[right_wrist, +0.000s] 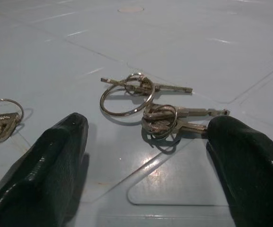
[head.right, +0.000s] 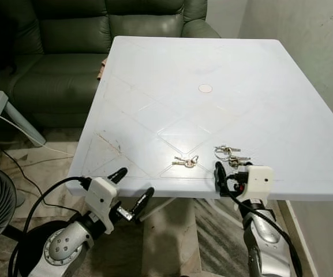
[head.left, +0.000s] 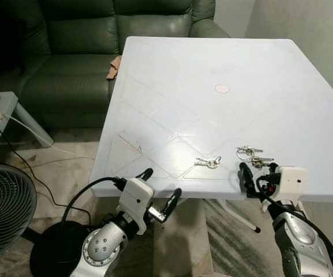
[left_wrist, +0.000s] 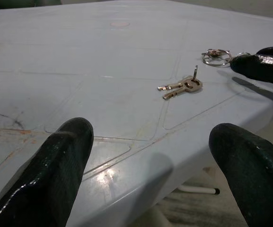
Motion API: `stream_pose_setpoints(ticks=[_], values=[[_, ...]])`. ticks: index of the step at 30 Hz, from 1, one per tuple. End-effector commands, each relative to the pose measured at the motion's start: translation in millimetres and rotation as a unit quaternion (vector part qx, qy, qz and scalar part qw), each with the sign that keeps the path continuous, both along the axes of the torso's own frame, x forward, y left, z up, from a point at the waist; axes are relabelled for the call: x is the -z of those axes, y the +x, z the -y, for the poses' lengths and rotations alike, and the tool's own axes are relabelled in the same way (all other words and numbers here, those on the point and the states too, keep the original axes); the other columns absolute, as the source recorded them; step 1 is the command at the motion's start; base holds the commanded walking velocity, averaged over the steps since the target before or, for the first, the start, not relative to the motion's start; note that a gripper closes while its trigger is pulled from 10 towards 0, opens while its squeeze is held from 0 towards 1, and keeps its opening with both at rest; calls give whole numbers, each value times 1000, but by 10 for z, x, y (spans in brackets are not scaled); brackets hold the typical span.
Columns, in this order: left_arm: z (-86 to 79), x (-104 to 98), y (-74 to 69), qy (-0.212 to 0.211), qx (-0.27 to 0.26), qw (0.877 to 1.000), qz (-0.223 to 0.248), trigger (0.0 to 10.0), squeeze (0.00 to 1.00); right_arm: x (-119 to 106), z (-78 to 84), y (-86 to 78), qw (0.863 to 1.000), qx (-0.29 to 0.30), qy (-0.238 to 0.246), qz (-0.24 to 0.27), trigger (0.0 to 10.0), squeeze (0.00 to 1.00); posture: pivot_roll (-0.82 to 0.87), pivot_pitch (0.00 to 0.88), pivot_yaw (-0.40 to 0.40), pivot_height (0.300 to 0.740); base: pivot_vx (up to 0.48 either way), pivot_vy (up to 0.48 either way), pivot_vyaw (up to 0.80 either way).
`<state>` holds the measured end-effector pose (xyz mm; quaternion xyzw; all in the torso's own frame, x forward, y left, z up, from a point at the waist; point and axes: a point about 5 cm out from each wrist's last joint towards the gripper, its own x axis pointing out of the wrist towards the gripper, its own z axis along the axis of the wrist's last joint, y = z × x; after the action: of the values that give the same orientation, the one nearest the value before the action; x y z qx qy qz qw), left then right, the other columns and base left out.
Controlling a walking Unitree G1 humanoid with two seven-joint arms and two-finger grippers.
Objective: Hang keys on a hook
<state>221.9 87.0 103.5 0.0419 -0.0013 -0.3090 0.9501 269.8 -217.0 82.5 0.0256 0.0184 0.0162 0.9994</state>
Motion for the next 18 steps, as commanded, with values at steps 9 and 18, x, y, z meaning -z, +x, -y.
stream_pose_setpoints(ticks=[9, 18], values=[[2, -11, -18, 5, 0, 1000, 0, 10000, 0, 19, -1, 27, 1000, 0, 5, 0, 1608, 0, 21, 135, 5, 740, 0, 0, 0], [3, -14, -19, 6, -1, 1000, 0, 10000, 0, -26, 24, 71, 1000, 13, -16, 14, 10000, 0, 25, 135, 5, 740, 0, 0, 0]])
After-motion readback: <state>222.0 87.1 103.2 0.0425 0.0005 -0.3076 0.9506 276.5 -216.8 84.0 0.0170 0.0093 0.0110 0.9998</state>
